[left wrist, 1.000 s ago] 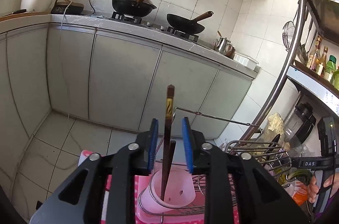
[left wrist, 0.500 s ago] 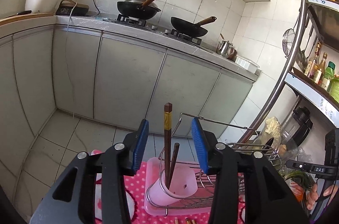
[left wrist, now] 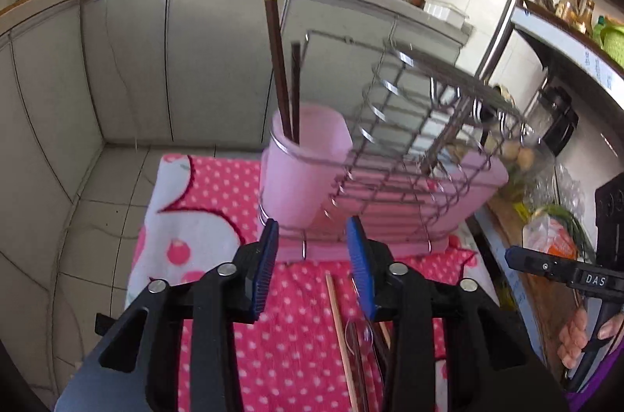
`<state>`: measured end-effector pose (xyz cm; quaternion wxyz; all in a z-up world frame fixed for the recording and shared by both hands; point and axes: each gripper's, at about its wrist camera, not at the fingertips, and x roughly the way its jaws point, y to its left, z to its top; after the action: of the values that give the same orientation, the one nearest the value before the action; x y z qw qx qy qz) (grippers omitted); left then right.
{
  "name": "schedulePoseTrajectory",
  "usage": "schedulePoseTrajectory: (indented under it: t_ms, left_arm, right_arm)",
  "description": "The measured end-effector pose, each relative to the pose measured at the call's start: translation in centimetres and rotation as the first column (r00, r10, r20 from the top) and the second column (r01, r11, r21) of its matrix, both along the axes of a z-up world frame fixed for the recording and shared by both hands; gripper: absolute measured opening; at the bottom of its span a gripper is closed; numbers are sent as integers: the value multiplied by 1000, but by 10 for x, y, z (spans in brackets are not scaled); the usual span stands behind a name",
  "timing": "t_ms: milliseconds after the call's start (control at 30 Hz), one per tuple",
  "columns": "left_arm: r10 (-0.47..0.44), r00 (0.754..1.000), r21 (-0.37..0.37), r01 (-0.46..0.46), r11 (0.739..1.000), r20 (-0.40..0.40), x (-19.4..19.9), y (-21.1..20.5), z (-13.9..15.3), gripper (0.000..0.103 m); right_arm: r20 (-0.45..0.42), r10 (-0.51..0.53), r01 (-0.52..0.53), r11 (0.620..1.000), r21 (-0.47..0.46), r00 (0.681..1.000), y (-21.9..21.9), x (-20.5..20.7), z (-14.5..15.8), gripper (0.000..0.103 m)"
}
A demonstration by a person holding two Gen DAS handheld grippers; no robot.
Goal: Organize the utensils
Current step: 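Grasp a light wooden chopstick with the left tool while the right tool grasps a gold-tipped chopstick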
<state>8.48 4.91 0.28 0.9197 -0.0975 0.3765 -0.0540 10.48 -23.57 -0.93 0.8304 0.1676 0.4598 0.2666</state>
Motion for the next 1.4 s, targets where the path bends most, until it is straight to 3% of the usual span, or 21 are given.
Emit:
schedulePoseTrajectory:
  t_ms: [67, 133, 400, 667, 933, 1200, 1400]
  left_arm:
    - [-14, 998, 4, 14, 1000, -62, 0, -9, -19, 15]
    - [-29, 993, -10, 28, 1000, -115, 4, -15, -34, 9]
    - [-51, 947, -29, 44, 999, -316, 39, -38, -82, 9]
    - [-39, 893, -1, 43, 999, -448, 72, -53, -121, 9]
    - [-40, 892, 14, 52, 999, -451, 83, -62, -132, 6]
    - [-28, 925, -57, 8, 998, -380, 60, -28, -107, 6]
    - [-35, 939, -81, 8, 997, -343, 49, -7, -89, 6]
  right_arm:
    - [-59, 4, -3, 1000, 19, 998, 7, 1, -17, 6]
    - [-113, 12, -7, 999, 40, 994, 15, 4, -33, 5]
    - [-198, 20, -23, 1000, -10, 980, 47, 25, -68, 6]
    - [-254, 33, -37, 999, -10, 967, 57, 43, -86, 8]
    - [-269, 43, -52, 998, -27, 962, 65, 51, -90, 10]
    - [-286, 42, -63, 996, -66, 957, 94, 63, -104, 11]
    - [-277, 31, -84, 980, -180, 960, 128, 71, -120, 11]
